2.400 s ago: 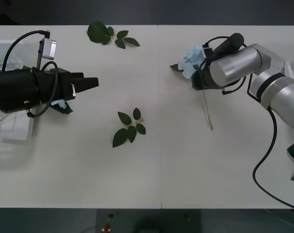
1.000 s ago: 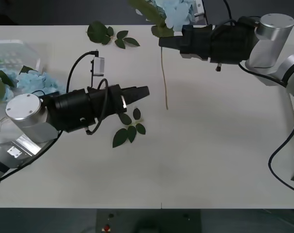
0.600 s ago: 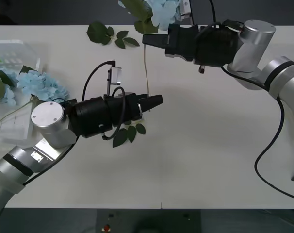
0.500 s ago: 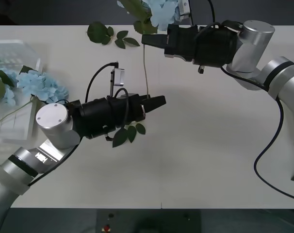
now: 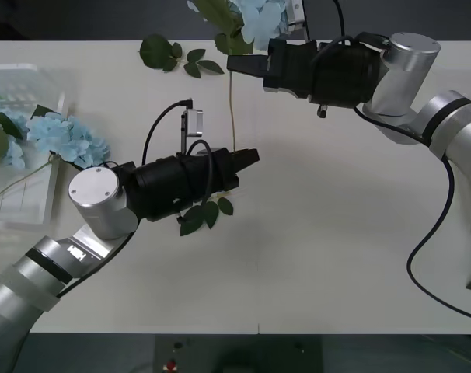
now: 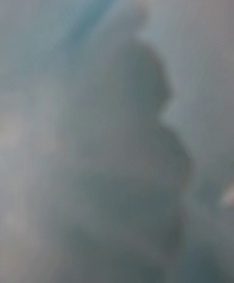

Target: Put the red flowers into the right box and the blue flowers into the left box

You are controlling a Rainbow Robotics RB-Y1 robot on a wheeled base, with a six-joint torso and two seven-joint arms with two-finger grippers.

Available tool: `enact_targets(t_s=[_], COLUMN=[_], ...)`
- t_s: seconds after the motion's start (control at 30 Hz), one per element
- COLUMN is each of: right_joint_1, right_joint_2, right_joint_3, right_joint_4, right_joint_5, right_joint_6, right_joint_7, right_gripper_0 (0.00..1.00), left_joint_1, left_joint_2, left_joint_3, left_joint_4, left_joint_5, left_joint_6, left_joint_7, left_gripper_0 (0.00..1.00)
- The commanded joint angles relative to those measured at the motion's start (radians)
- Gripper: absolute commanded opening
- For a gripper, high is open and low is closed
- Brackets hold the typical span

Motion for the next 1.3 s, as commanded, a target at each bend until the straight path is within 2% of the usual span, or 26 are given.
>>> enact_targets(t_s=[0.03, 0.37, 0.4, 0.47, 0.53, 0.6, 0.7, 1.0, 1.17, 1.3], right_joint_1=[-0.024, -0.024, -0.024, -0.024, -0.024, -0.024, -0.027, -0.027, -0.029, -0.027], right_joint_2=[0.005, 0.002, -0.003, -0.012, -0.023, -0.034, -0.064, -0.179, -0.255, -0.334], right_joint_3=[-0.01, -0.01, -0.01, -0.01, -0.01, -0.01, -0.01, -0.01, 0.006, 0.079], right_joint_4=[-0.018, -0.018, -0.018, -0.018, -0.018, -0.024, -0.051, -0.156, -0.225, -0.295], right_joint_5=[-0.007, -0.01, -0.008, 0.003, 0.003, 0.001, 0.027, 0.148, 0.214, 0.185], right_joint_6=[0.007, 0.004, 0.003, 0.0, 0.003, 0.003, 0.001, 0.0, -0.002, -0.014], right_joint_7=[0.031, 0.04, 0.04, 0.04, 0.04, 0.043, 0.045, 0.063, 0.077, 0.092], right_gripper_0=[0.0, 0.0, 0.09, 0.69, 0.86, 0.96, 1.0, 1.0, 1.0, 1.0], left_joint_1=[-0.031, -0.036, -0.037, -0.037, -0.039, -0.039, -0.037, -0.036, -0.028, -0.008], left_joint_2=[0.023, 0.032, 0.03, 0.035, 0.04, 0.044, 0.064, 0.219, 0.351, 0.435], left_joint_3=[0.008, 0.032, 0.036, 0.039, 0.042, 0.043, 0.057, 0.143, 0.236, 0.336], left_joint_4=[-0.013, -0.016, -0.016, -0.016, -0.019, -0.022, -0.039, -0.071, -0.013, 0.079], left_joint_5=[0.025, 0.051, 0.051, 0.06, 0.07, 0.082, 0.085, 0.106, 0.106, 0.103], left_joint_6=[-0.007, -0.007, -0.007, -0.007, -0.005, -0.005, -0.005, 0.044, 0.185, 0.338], left_joint_7=[-0.061, -0.064, -0.064, -0.062, -0.064, -0.064, -0.062, -0.041, -0.027, -0.023], left_gripper_0=[0.0, 0.0, 0.0, 0.0, 0.0, 0.0, 0.0, 0.0, 0.0, 0.0])
